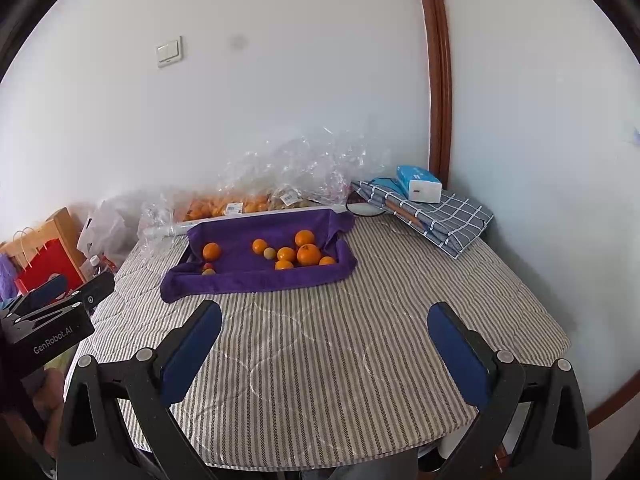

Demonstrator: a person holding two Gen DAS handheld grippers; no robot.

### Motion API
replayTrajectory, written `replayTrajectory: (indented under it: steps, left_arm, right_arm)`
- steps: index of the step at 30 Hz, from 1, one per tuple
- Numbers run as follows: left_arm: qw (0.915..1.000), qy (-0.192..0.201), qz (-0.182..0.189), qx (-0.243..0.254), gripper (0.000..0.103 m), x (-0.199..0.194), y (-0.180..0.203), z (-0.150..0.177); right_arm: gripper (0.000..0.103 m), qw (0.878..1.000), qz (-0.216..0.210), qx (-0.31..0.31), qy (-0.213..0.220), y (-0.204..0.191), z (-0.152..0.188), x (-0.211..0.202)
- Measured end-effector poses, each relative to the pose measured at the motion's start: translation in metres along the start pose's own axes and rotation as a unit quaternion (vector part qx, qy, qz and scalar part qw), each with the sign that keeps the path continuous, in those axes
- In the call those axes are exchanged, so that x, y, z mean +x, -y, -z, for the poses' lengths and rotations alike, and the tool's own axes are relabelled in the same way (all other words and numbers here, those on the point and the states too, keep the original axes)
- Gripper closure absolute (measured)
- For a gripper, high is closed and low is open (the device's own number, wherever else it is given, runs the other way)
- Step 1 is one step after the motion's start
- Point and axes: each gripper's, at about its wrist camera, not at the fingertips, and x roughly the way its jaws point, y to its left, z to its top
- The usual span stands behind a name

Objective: Organize fruits

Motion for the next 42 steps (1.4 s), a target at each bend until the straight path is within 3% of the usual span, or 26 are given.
replayTrajectory:
  steps: [42]
  left_arm:
    - [1.0000,0.005,0.001,-0.008,0.011,-0.011,0.006,0.003]
  right_arm:
    - [0.001,1.000,-0.008,0.006,0.008,-0.006,0.001,-0.007]
